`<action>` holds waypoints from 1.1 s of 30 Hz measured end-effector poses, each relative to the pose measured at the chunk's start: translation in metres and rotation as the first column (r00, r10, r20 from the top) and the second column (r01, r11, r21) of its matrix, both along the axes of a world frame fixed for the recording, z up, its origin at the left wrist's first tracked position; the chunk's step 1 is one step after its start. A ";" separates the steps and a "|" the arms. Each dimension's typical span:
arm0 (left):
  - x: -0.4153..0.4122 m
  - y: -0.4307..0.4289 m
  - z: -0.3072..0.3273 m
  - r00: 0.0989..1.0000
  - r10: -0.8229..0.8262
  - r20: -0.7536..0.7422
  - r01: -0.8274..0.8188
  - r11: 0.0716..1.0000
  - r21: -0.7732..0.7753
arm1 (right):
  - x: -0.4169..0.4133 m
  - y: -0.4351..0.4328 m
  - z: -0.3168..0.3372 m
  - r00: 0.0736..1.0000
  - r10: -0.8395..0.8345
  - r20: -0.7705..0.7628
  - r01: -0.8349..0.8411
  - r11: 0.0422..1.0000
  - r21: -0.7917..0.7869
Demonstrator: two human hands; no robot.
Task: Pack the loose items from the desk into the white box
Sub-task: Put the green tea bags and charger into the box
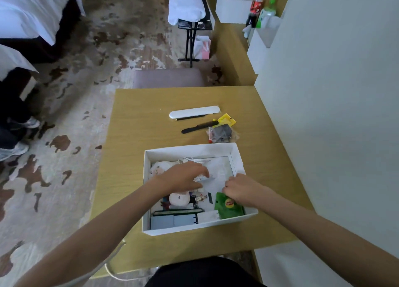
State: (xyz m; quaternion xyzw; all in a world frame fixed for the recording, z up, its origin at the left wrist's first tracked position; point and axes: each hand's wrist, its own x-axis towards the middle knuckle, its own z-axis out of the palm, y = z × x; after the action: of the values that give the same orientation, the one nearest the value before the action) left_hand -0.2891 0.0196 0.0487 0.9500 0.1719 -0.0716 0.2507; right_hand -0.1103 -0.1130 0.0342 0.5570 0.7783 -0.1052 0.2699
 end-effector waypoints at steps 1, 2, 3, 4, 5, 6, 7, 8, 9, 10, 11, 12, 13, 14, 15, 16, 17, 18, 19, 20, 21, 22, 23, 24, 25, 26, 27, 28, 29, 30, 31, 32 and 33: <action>0.001 0.003 0.000 1.000 -0.013 0.011 0.013 1.000 0.005 | -0.002 -0.001 -0.002 1.000 0.008 0.028 -0.008 1.000 0.016; 0.002 0.005 0.000 0.999 -0.024 0.028 0.024 1.000 0.004 | -0.005 -0.001 -0.004 0.999 0.002 0.047 -0.003 1.000 0.022; 0.003 0.008 0.000 0.998 -0.034 0.045 0.034 0.999 -0.002 | -0.008 -0.001 -0.005 0.998 -0.007 0.065 0.006 1.000 0.025; 0.005 0.010 0.000 0.997 -0.044 0.063 0.045 0.999 -0.008 | -0.010 -0.001 -0.005 0.996 -0.018 0.084 0.016 1.000 0.027; 0.006 0.012 0.000 0.995 -0.057 0.077 0.058 0.998 -0.011 | -0.011 0.001 -0.005 0.994 -0.031 0.102 0.028 0.999 0.031; 0.008 0.014 0.000 0.994 -0.069 0.087 0.070 0.997 -0.012 | -0.012 0.001 -0.005 0.992 -0.049 0.115 0.045 0.998 0.037; 0.010 0.015 -0.001 0.993 -0.076 0.094 0.078 0.997 -0.017 | -0.013 0.002 -0.005 0.990 -0.074 0.120 0.069 0.997 0.044; 0.012 0.017 -0.001 0.992 -0.079 0.095 0.082 0.996 -0.026 | -0.013 0.001 -0.005 0.987 -0.102 0.120 0.096 0.994 0.053; 0.014 0.018 -0.001 0.992 -0.079 0.094 0.083 0.996 -0.037 | -0.013 0.000 -0.005 0.984 -0.129 0.122 0.122 0.991 0.061; 0.015 0.019 -0.001 0.992 -0.079 0.094 0.084 0.995 -0.047 | -0.015 -0.001 -0.007 0.980 -0.150 0.128 0.142 0.987 0.069; 0.017 0.020 -0.001 0.992 -0.081 0.097 0.087 0.995 -0.053 | -0.016 -0.001 -0.008 0.977 -0.168 0.135 0.158 0.984 0.077; 0.019 0.021 -0.001 0.991 -0.085 0.104 0.091 0.994 -0.058 | -0.018 -0.002 -0.010 0.973 -0.188 0.138 0.177 0.981 0.083; 0.021 0.021 -0.001 0.990 -0.090 0.106 0.097 0.993 -0.061 | -0.020 -0.002 -0.011 0.968 -0.210 0.135 0.200 0.976 0.083; 0.022 0.022 -0.001 0.990 -0.096 0.103 0.103 0.993 -0.064 | -0.021 -0.002 -0.012 0.964 -0.229 0.132 0.220 0.972 0.080; 0.024 0.022 -0.002 0.990 -0.106 0.094 0.113 0.991 -0.074 | -0.022 -0.001 -0.013 0.962 -0.243 0.128 0.235 0.969 0.076; 0.026 0.022 -0.003 0.989 -0.120 0.081 0.127 0.987 -0.095 | -0.022 -0.001 -0.014 0.958 -0.256 0.126 0.249 0.966 0.071; 0.029 0.021 -0.004 0.988 -0.139 0.066 0.146 0.982 -0.122 | -0.022 -0.001 -0.014 0.955 -0.271 0.124 0.265 0.962 0.064; 0.031 0.019 -0.004 0.986 -0.163 0.046 0.168 0.974 -0.151 | -0.022 -0.001 -0.013 0.951 -0.286 0.122 0.281 0.958 0.053; 0.032 0.017 -0.005 0.981 -0.192 0.019 0.192 0.965 -0.178 | -0.023 -0.001 -0.012 0.947 -0.297 0.121 0.294 0.955 0.040; 0.034 0.014 -0.006 0.974 -0.225 -0.014 0.218 0.956 -0.195 | -0.024 -0.001 -0.011 0.945 -0.303 0.123 0.302 0.953 0.032; 0.036 0.010 -0.007 0.966 -0.254 -0.053 0.239 0.950 -0.199 | -0.024 0.000 -0.009 0.945 -0.302 0.129 0.300 0.953 0.035; 0.037 0.005 -0.009 0.957 -0.274 -0.095 0.252 0.948 -0.193 | -0.024 0.000 -0.008 0.947 -0.289 0.140 0.284 0.957 0.051; 0.039 0.001 -0.012 0.951 -0.278 -0.134 0.252 0.950 -0.183 | -0.023 0.000 -0.005 0.951 -0.270 0.151 0.262 0.962 0.072; 0.040 -0.004 -0.015 0.949 -0.270 -0.165 0.241 0.954 -0.176 | -0.021 0.000 -0.003 0.954 -0.257 0.155 0.245 0.965 0.093; 0.042 -0.008 -0.018 0.948 -0.255 -0.189 0.224 0.959 -0.171 | -0.018 0.000 0.000 0.956 -0.250 0.154 0.234 0.966 0.113; 0.043 -0.012 -0.021 0.948 -0.242 -0.207 0.210 0.964 -0.165 | -0.015 -0.002 0.002 0.958 -0.247 0.149 0.228 0.965 0.130; 0.045 -0.016 -0.024 0.947 -0.234 -0.220 0.202 0.967 -0.158 | -0.013 -0.003 0.005 0.959 -0.242 0.146 0.222 0.965 0.141; 0.047 -0.018 -0.027 0.946 -0.229 -0.231 0.197 0.968 -0.154 | -0.011 -0.005 0.007 0.961 -0.233 0.150 0.211 0.966 0.147; 0.049 -0.021 -0.030 0.944 -0.225 -0.241 0.193 0.969 -0.152 | -0.009 -0.008 0.008 0.963 -0.217 0.158 0.194 0.969 0.152; 0.050 -0.023 -0.033 0.943 -0.219 -0.250 0.186 0.971 -0.148 | -0.009 -0.010 0.008 0.966 -0.198 0.167 0.172 0.972 0.161; 0.051 -0.025 -0.037 0.945 -0.208 -0.250 0.178 0.974 -0.137 | -0.010 -0.012 0.007 0.968 -0.181 0.171 0.152 0.974 0.171; 0.051 -0.027 -0.040 0.952 -0.193 -0.238 0.170 0.979 -0.117 | -0.011 -0.015 0.005 0.971 -0.169 0.170 0.139 0.975 0.176; 0.051 -0.029 -0.043 0.960 -0.172 -0.219 0.156 0.984 -0.089 | -0.012 -0.016 0.003 0.973 -0.163 0.165 0.133 0.975 0.176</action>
State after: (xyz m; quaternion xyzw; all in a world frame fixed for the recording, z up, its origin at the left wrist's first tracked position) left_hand -0.2384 -0.0089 0.0060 0.9372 0.1172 -0.2058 0.2561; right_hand -0.1218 -0.1292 0.0372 0.6411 0.7132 -0.0104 0.2830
